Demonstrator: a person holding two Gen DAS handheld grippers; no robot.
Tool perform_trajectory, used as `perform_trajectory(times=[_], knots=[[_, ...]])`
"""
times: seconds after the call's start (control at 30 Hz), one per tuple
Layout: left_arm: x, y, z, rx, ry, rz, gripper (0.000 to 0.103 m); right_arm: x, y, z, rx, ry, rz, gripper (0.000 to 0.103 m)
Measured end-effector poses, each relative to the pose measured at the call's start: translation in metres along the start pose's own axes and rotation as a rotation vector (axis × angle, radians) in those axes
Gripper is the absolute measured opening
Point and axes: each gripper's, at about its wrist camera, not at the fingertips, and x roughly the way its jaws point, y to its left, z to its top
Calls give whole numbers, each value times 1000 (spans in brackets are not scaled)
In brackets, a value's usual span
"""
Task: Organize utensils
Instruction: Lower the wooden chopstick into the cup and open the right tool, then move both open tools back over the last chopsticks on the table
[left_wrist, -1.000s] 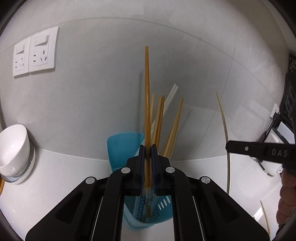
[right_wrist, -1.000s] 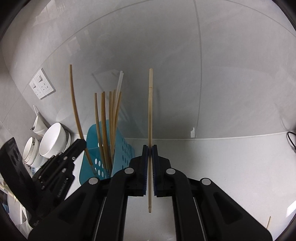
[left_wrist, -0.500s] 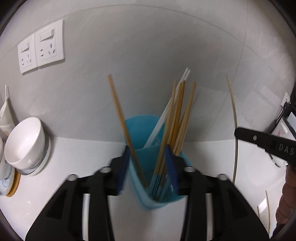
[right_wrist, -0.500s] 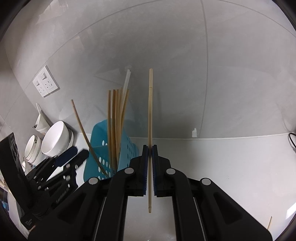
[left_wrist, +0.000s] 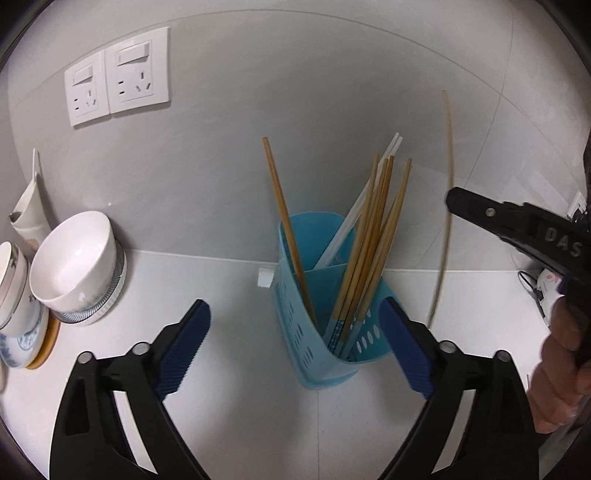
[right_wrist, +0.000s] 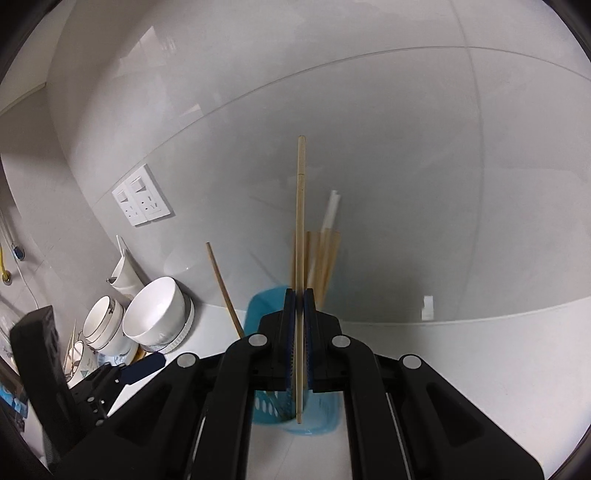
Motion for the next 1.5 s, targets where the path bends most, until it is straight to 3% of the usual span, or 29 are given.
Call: perform_trajectory(times=[0.3, 0.83, 0.9, 0.93, 0.97, 1.07, 1.23, 1.5], knots=[[3, 22, -2, -42, 9, 41, 97, 17, 12, -14, -34, -34, 20, 4], [3, 36, 0, -86, 4, 103, 97, 42, 20, -33, -68, 59, -62, 7], [4, 38, 1, -87, 6, 99, 97, 39, 23, -32, -95, 70, -83, 20], [5, 39, 1, -91, 7, 97, 97, 36, 23, -32, -102, 72, -95, 37], [5, 40, 2, -93, 6, 97, 97, 33, 23, -31, -109, 67, -109, 46], [6, 40, 3, -94, 6, 90, 97, 21, 22, -30, -131, 60, -146, 63], [8, 35, 3, -91, 30, 68, 97, 9, 12, -34, -140, 74, -204, 80], [4, 23, -5, -72, 53, 58, 97, -14, -3, -45, -106, 91, -240, 92]])
